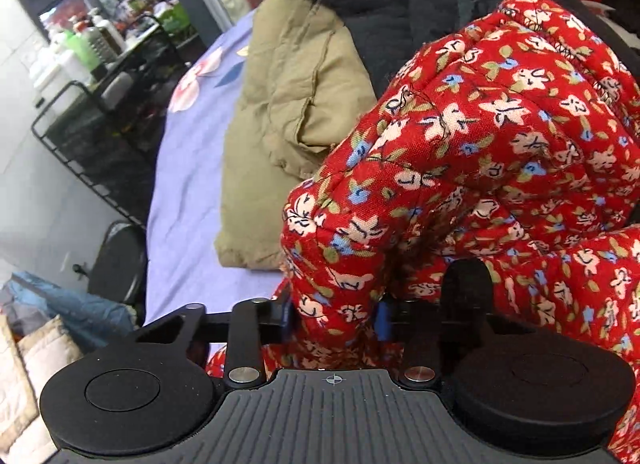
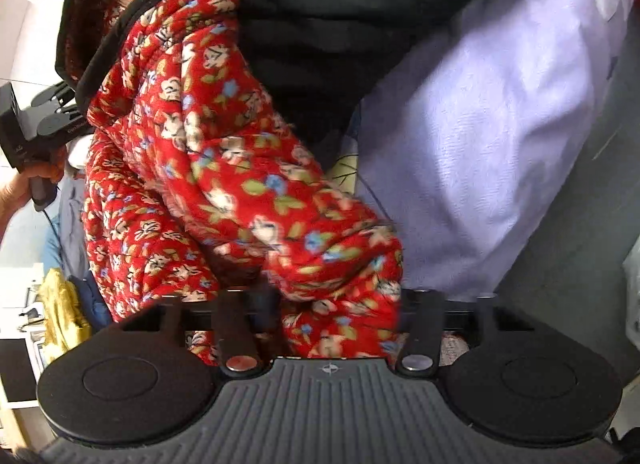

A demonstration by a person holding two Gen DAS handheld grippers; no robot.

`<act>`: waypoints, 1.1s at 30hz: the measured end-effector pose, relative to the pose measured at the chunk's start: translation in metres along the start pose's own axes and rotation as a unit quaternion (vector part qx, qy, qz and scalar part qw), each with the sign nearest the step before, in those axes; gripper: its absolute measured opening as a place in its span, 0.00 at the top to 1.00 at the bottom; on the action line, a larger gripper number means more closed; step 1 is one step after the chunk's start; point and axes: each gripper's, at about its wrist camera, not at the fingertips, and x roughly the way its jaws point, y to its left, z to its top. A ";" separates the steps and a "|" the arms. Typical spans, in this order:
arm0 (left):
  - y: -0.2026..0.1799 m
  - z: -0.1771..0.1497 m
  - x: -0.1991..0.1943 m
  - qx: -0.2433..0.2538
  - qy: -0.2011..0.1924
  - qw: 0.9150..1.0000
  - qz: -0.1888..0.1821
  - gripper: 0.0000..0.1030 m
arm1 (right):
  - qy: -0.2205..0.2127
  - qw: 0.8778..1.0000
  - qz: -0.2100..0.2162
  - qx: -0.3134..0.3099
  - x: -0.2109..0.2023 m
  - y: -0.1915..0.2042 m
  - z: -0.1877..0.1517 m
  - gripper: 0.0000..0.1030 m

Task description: Fold large clothes

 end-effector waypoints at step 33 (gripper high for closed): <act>-0.131 -0.075 -0.542 -0.352 -0.309 0.769 0.434 0.40 | -0.372 0.744 0.325 -0.450 -0.343 0.308 -0.082 0.83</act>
